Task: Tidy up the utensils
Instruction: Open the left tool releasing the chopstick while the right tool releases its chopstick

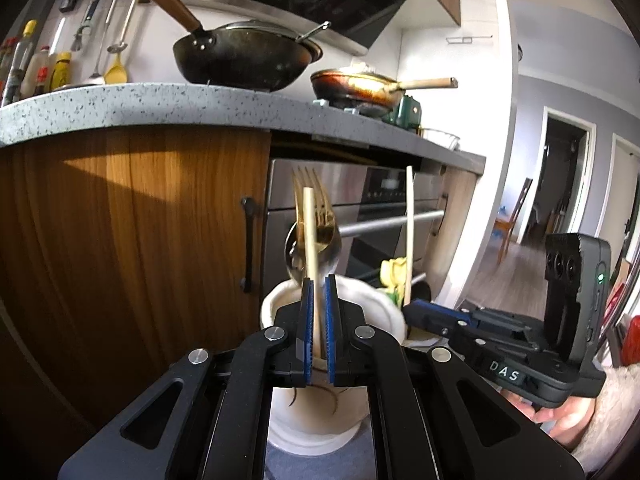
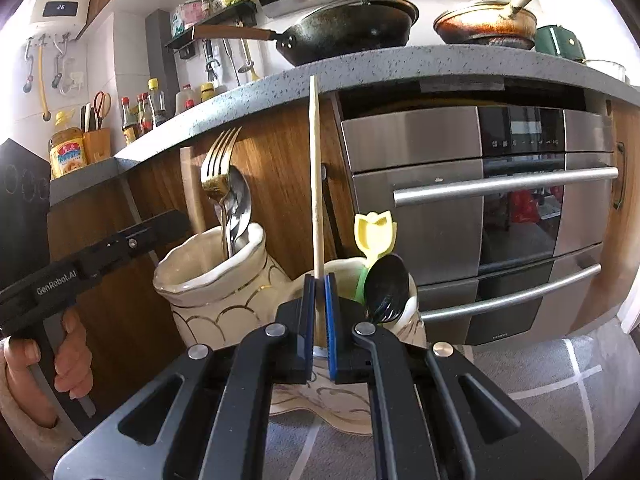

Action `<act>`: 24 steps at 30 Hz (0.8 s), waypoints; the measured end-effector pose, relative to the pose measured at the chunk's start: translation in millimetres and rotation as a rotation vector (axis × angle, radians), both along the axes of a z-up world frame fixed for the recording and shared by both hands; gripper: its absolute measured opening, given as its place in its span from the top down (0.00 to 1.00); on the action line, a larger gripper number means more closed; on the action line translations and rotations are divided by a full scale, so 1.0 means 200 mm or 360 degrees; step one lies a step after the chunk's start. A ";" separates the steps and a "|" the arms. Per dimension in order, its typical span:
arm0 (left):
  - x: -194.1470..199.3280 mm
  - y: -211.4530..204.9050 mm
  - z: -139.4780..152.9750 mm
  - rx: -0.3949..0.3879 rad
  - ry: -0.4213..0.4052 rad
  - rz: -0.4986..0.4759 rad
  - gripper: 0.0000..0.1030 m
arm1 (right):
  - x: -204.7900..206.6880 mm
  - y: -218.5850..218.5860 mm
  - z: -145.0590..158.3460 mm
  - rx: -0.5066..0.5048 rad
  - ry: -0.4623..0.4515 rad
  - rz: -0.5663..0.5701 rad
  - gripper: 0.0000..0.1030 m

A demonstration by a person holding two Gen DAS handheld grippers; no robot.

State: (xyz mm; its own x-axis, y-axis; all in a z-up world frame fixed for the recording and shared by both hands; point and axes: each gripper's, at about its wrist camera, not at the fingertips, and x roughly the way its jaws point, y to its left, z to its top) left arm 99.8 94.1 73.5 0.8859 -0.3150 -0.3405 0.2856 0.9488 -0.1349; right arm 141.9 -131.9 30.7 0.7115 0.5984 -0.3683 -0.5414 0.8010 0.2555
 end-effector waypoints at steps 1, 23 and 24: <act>0.00 0.00 0.00 0.0002 0.0002 0.0001 0.94 | 0.00 0.01 0.00 -0.0006 0.0010 0.0004 0.95; 0.00 0.04 0.01 -0.0024 -0.0030 0.0051 0.82 | 0.01 -0.01 0.01 0.0034 0.0047 -0.0009 0.81; 0.00 0.04 0.02 -0.0026 -0.0031 0.0059 0.80 | 0.01 -0.02 0.02 0.0041 0.0047 -0.0013 0.75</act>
